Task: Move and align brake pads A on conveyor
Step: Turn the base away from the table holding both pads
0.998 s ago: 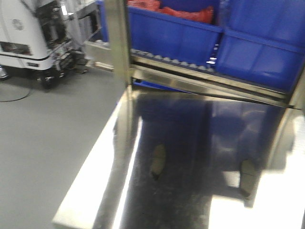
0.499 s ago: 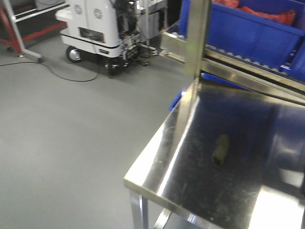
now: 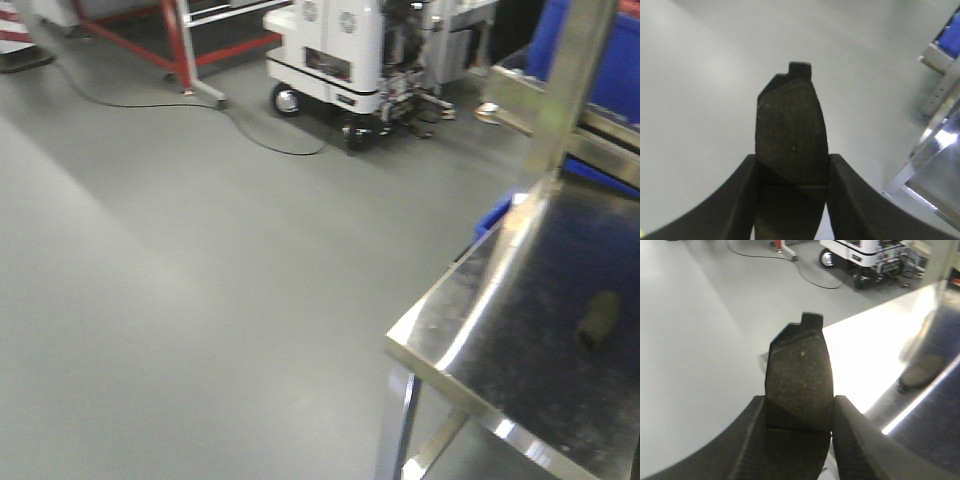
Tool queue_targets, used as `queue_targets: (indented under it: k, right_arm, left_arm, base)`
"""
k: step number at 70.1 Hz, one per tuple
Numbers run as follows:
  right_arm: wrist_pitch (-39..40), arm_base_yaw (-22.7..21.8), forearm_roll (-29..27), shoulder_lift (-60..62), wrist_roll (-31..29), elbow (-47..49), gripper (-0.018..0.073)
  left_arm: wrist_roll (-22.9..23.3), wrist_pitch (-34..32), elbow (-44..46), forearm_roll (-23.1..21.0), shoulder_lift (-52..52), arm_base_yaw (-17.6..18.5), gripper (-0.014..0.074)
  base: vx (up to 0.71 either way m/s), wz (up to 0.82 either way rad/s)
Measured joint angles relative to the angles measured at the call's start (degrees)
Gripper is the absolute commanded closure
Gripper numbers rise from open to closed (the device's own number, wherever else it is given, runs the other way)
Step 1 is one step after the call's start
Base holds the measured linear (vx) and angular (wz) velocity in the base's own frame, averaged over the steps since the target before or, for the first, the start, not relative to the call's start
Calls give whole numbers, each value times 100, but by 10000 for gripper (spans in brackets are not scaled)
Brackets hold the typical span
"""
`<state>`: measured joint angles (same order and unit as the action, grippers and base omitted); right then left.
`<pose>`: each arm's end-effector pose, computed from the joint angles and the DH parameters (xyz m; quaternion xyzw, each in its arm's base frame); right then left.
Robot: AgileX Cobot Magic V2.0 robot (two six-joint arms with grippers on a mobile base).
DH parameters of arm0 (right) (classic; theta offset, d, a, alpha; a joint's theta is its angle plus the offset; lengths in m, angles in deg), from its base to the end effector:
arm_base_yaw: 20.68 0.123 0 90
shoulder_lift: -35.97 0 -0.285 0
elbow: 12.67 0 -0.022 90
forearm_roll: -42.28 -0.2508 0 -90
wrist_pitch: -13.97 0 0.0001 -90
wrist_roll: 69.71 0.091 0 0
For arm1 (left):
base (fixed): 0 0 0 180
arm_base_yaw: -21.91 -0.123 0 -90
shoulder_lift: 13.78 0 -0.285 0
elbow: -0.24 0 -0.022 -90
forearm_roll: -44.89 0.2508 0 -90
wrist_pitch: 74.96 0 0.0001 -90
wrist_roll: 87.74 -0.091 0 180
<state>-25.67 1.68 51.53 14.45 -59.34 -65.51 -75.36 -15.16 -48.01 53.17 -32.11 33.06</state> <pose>0.0529 0.0116 0.2800 -0.1112 0.8289 0.0791 0.5426 0.0255 0.0065 0.2792 -0.0053 0.8902 -0.0212 0.4551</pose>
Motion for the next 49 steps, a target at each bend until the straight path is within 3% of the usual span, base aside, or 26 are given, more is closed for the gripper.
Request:
queue_targets:
  k: [49]
  right_arm:
    - [0,0,5,0,0,0,571]
  left_arm:
    - [0,6,0,12,0,0,602]
  base:
    - [-13,76]
